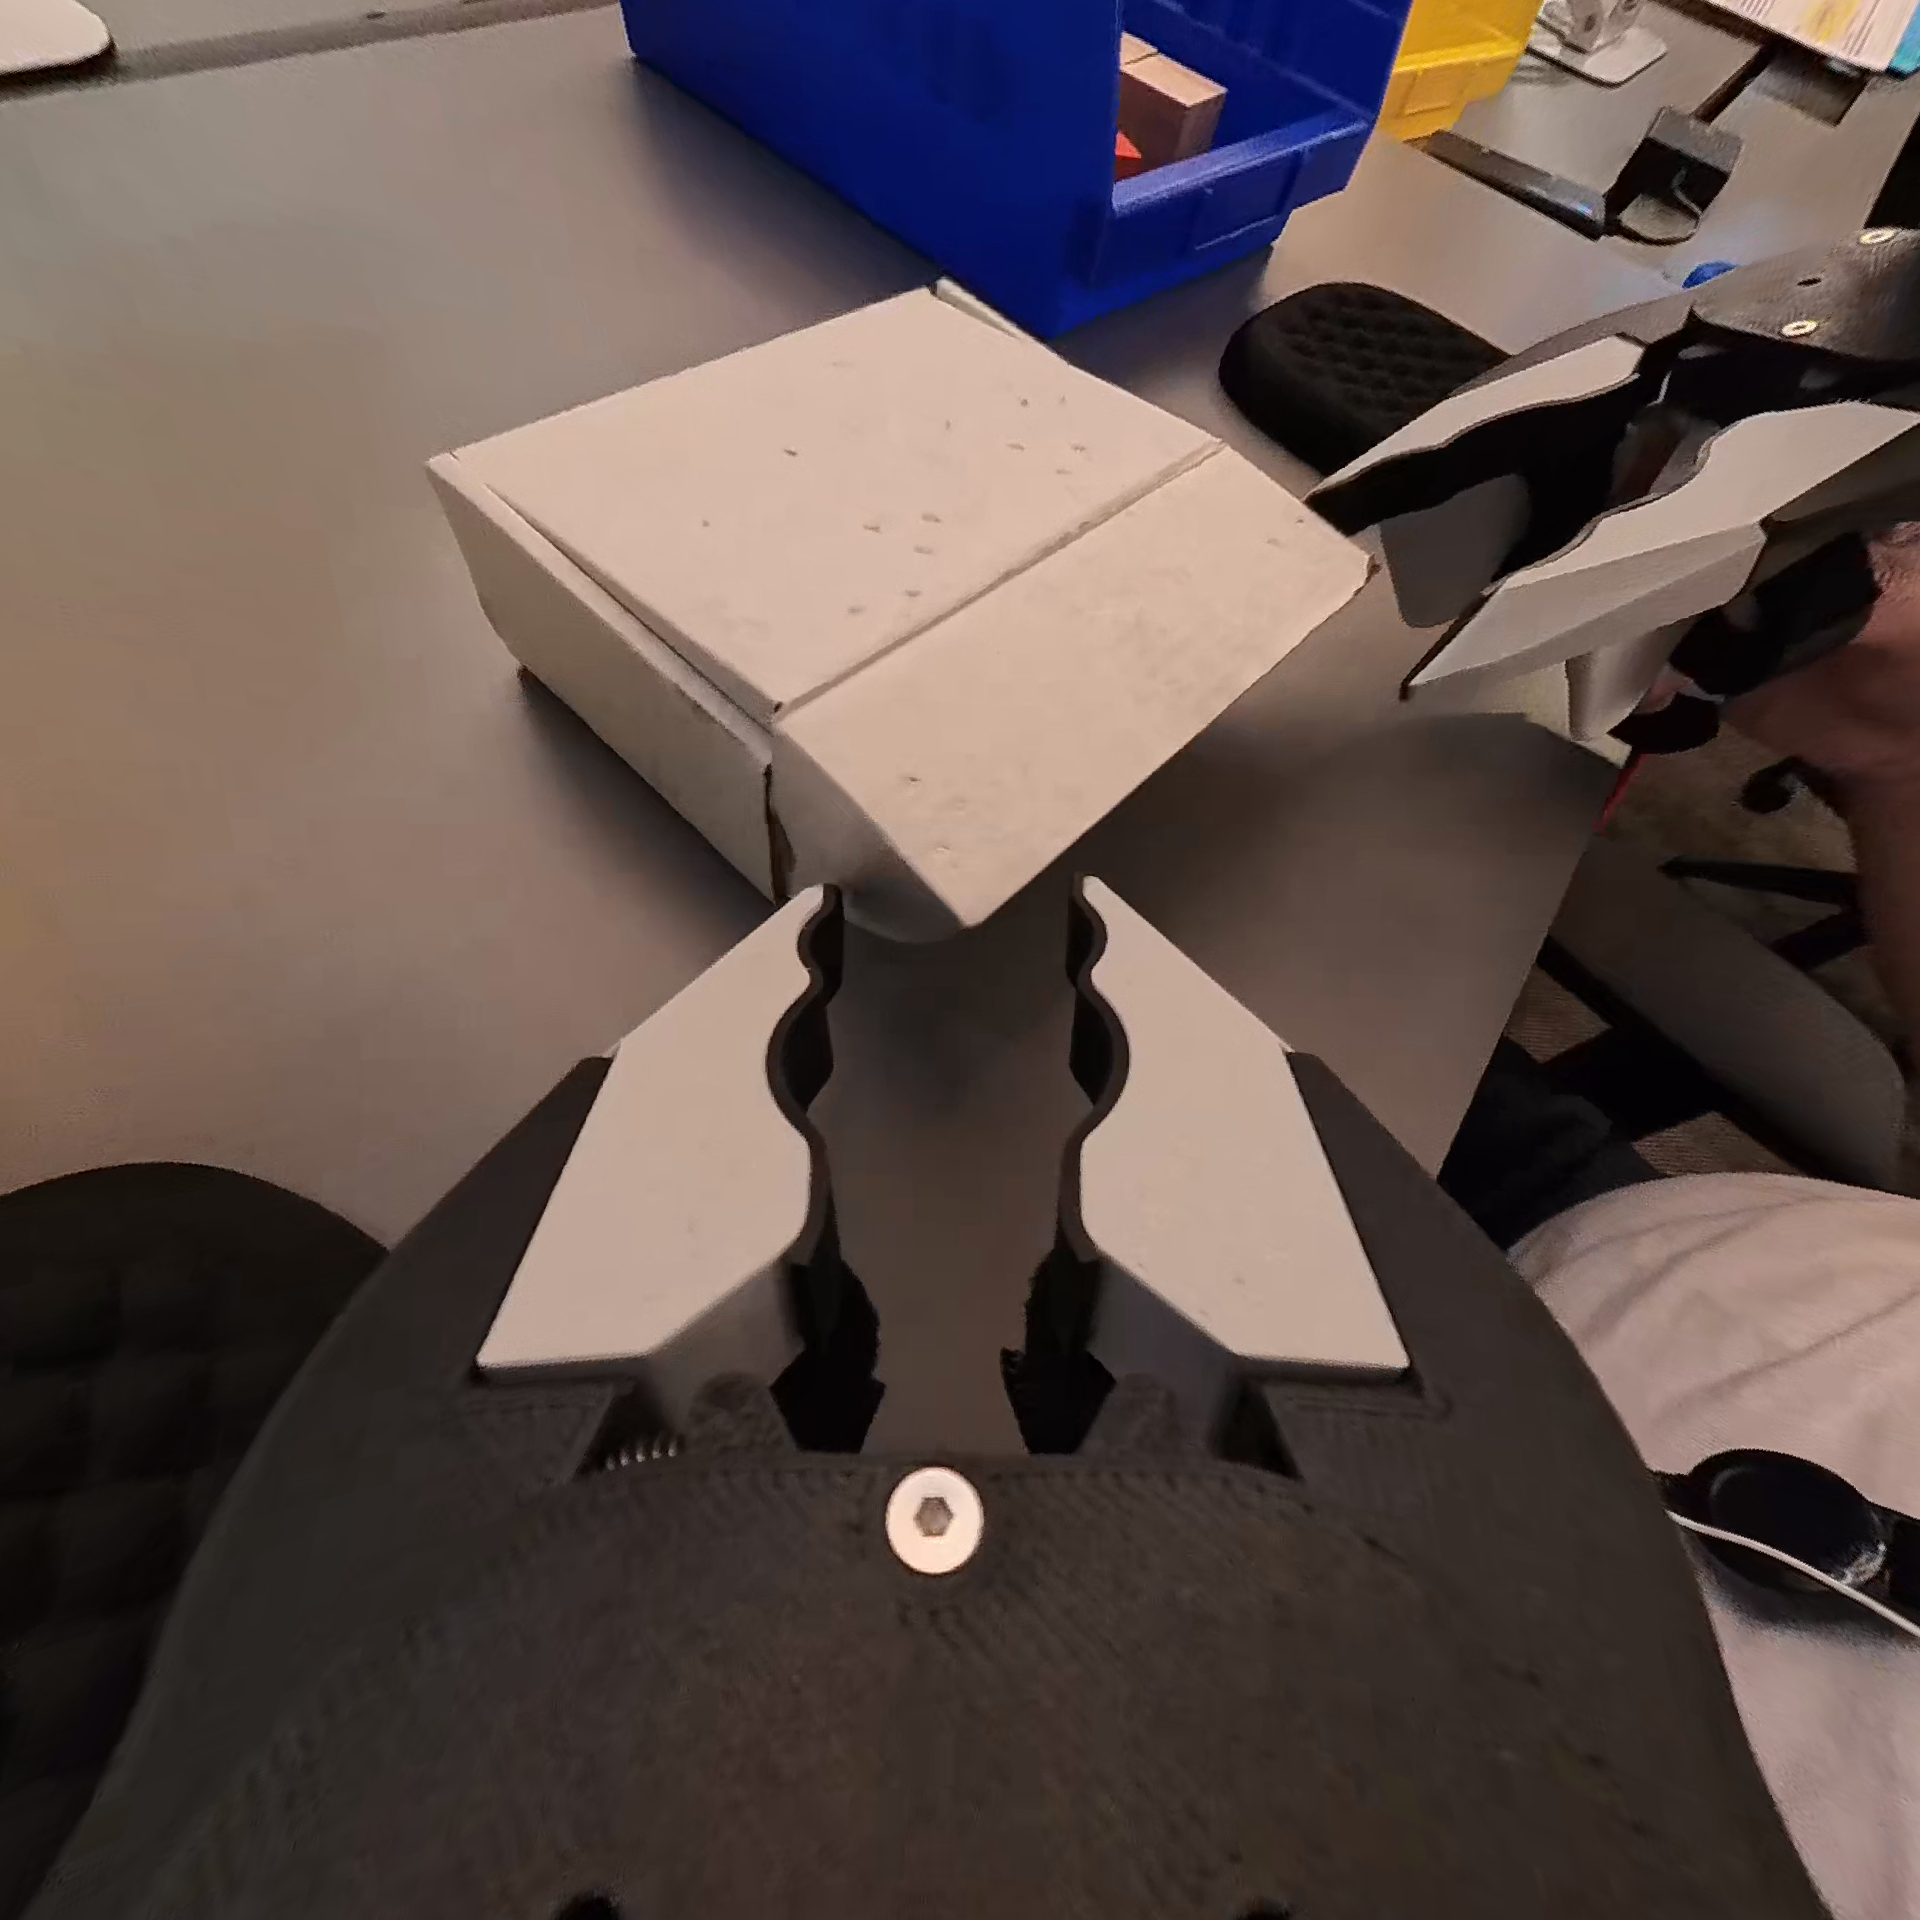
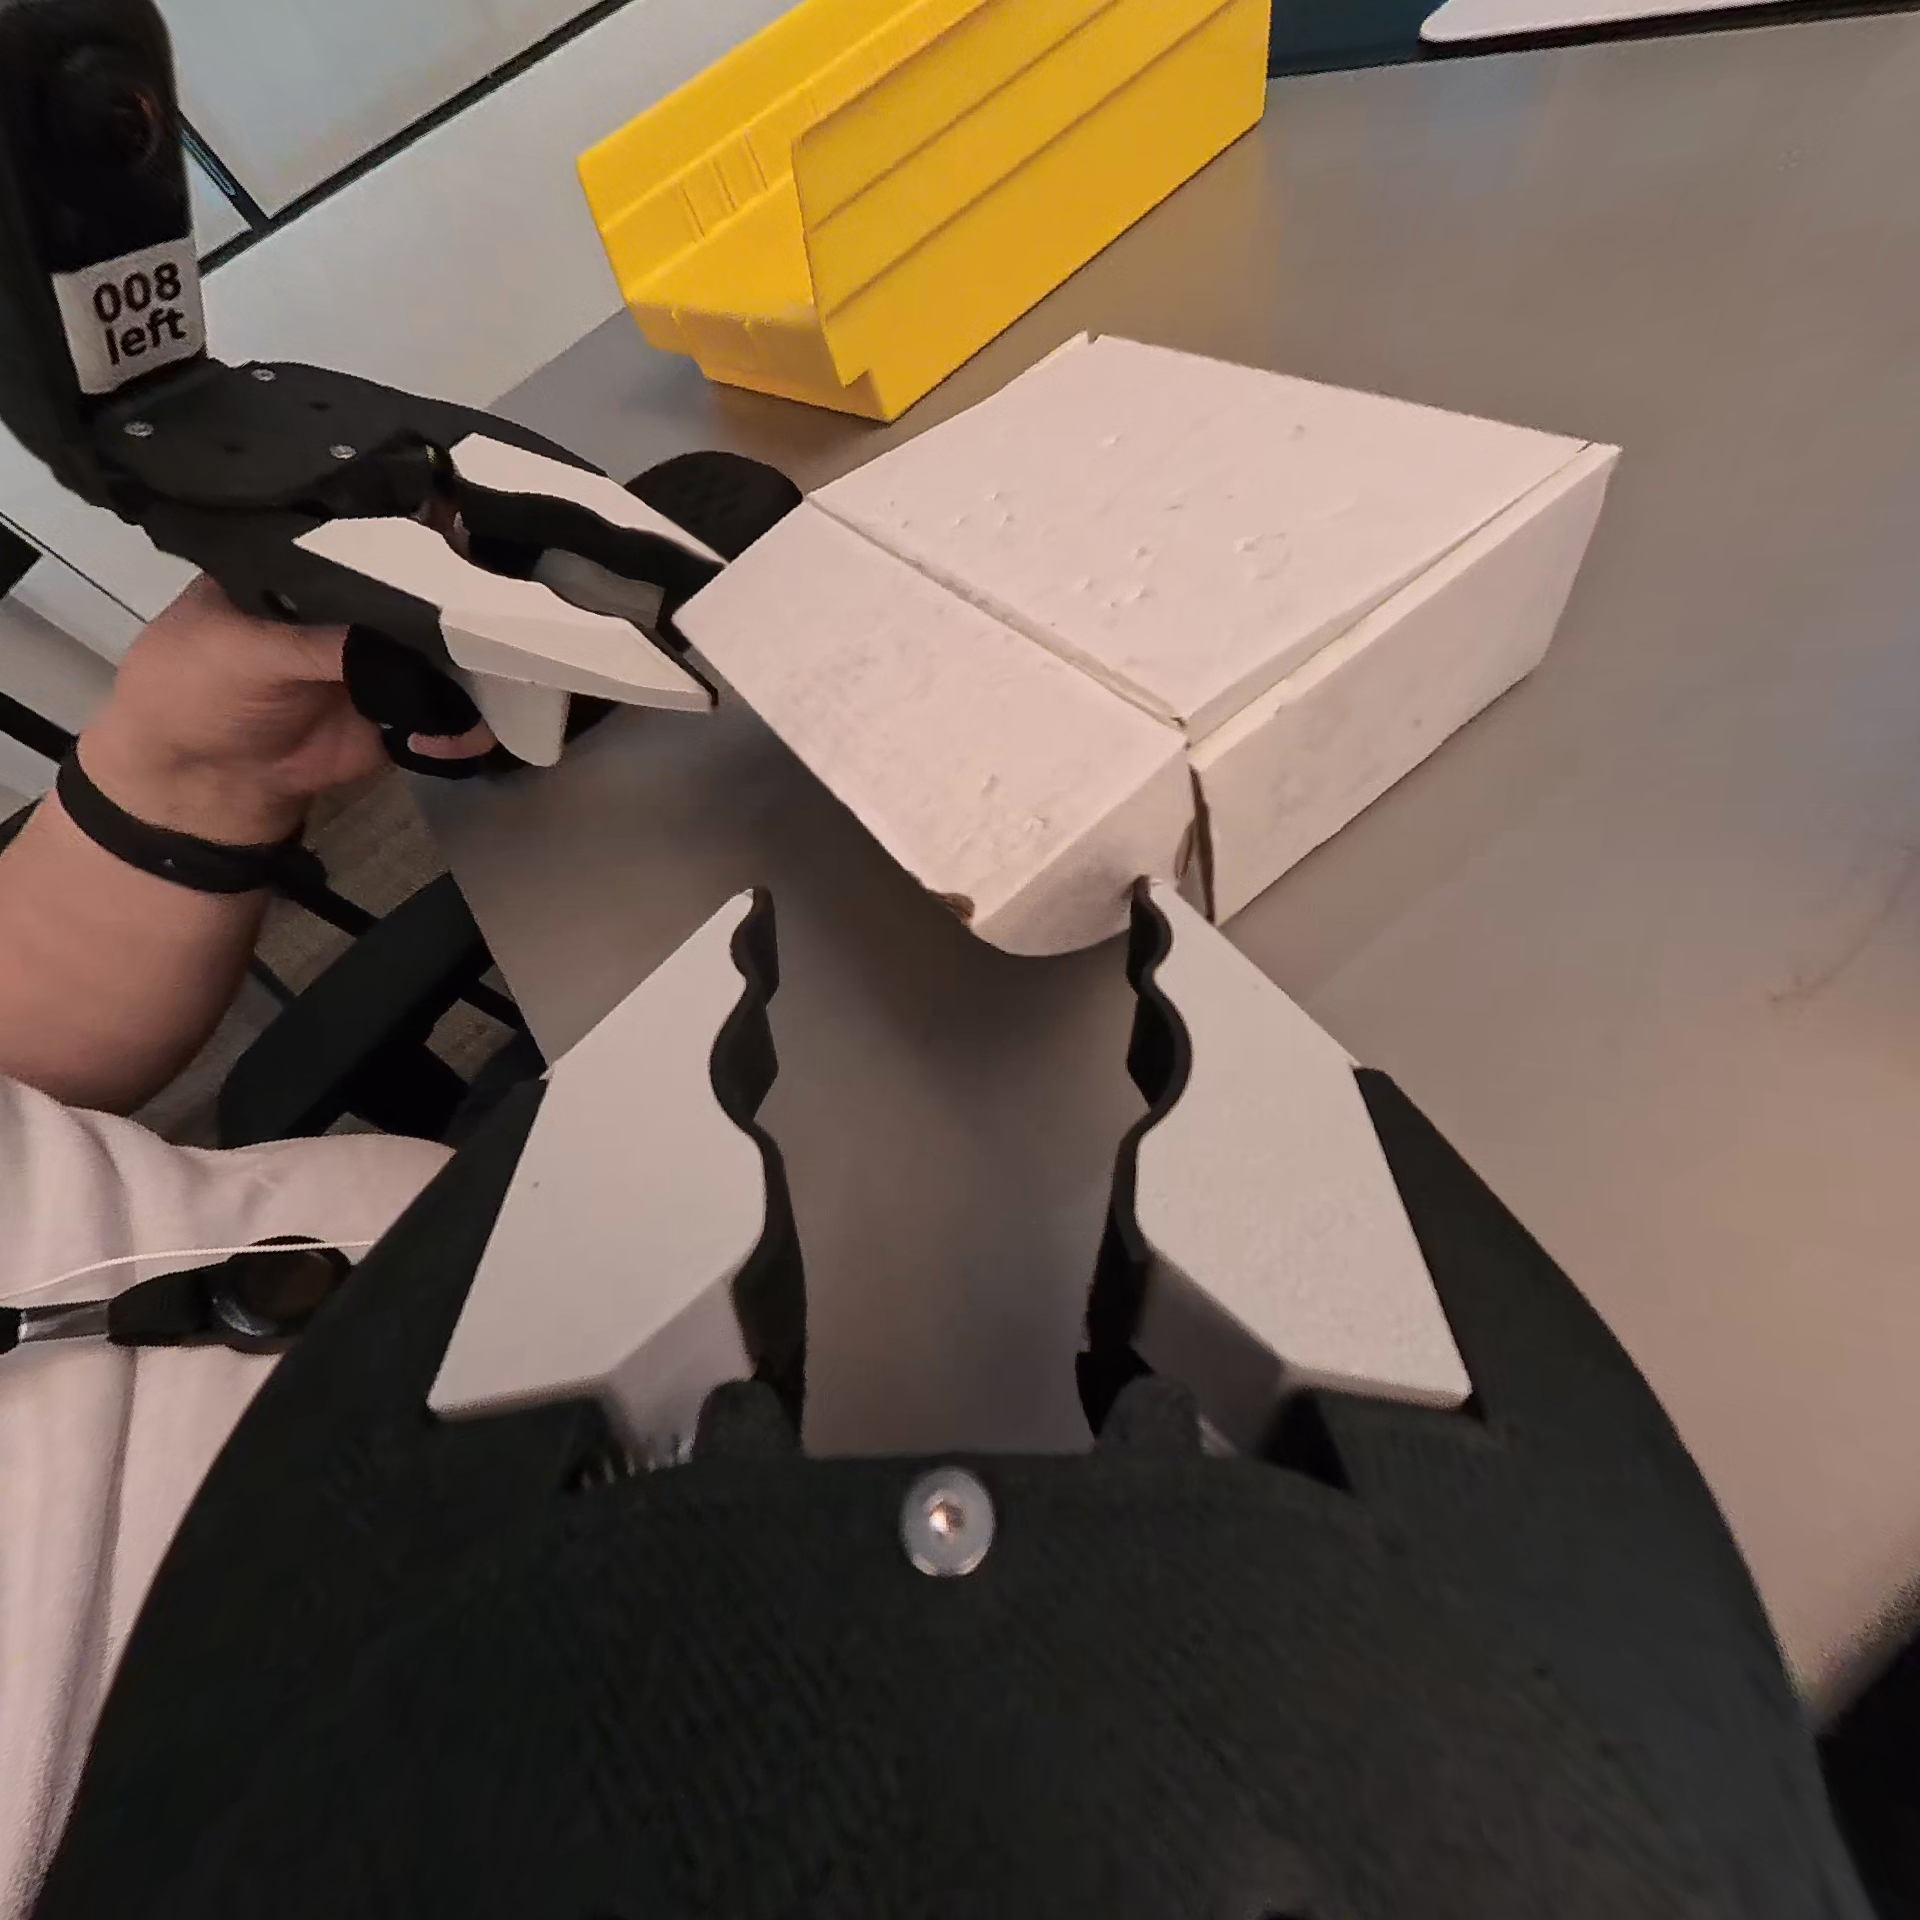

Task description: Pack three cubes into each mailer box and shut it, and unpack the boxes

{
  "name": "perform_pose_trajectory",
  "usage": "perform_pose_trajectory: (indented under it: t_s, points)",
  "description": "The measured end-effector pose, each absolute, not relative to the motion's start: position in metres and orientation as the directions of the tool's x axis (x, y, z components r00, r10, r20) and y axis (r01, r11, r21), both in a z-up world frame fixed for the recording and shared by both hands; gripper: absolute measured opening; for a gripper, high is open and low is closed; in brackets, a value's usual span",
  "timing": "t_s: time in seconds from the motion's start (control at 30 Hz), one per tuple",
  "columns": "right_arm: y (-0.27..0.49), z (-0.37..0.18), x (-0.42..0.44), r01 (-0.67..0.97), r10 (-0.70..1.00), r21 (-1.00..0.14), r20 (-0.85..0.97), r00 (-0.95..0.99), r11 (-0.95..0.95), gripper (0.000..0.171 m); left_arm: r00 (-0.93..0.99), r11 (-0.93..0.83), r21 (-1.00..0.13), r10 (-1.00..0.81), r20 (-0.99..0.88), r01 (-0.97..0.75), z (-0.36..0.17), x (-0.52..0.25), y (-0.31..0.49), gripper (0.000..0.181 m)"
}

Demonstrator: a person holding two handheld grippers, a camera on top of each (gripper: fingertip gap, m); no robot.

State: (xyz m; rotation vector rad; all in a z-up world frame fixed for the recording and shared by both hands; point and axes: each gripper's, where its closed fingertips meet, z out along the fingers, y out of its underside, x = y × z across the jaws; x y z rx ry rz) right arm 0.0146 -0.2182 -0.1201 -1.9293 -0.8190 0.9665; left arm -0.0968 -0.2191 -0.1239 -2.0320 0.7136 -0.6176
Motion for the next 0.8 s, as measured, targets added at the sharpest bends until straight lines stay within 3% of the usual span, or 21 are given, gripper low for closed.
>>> perform_pose_trajectory:
  t_s: [0.03,0.13,0.37,0.57,0.8]
  points:
    - [-0.217,-0.119,0.016,0.189,0.807,-0.868,-0.318,0.497,-0.458,0.069,0.713,-0.461,-0.853,-0.682,0.164,-0.245,-0.122,-0.098,-0.218,0.042]
    - [-0.212,-0.109,0.022,0.186,0.812,-0.877,-0.305,0.498,-0.443,0.072,0.711,-0.472,-0.854,-0.677,0.191,-0.219,-0.114,-0.103,-0.215,0.043]
    - [-0.212,-0.105,0.014,0.123,0.758,-0.807,-0.474,0.449,-0.578,0.071,0.673,-0.529,-0.837,-0.671,0.311,-0.14,-0.103,-0.104,-0.212,0.047]
    - [-0.209,-0.112,0.011,0.155,0.758,-0.805,-0.448,0.473,-0.573,0.066,0.68,-0.584,-0.797,-0.647,0.345,-0.152,-0.118,-0.104,-0.207,0.034]
    - [-0.203,-0.114,0.013,0.172,0.754,-0.804,-0.429,0.497,-0.57,0.063,0.657,-0.571,-0.801,-0.676,0.334,-0.18,-0.118,-0.101,-0.203,0.034]
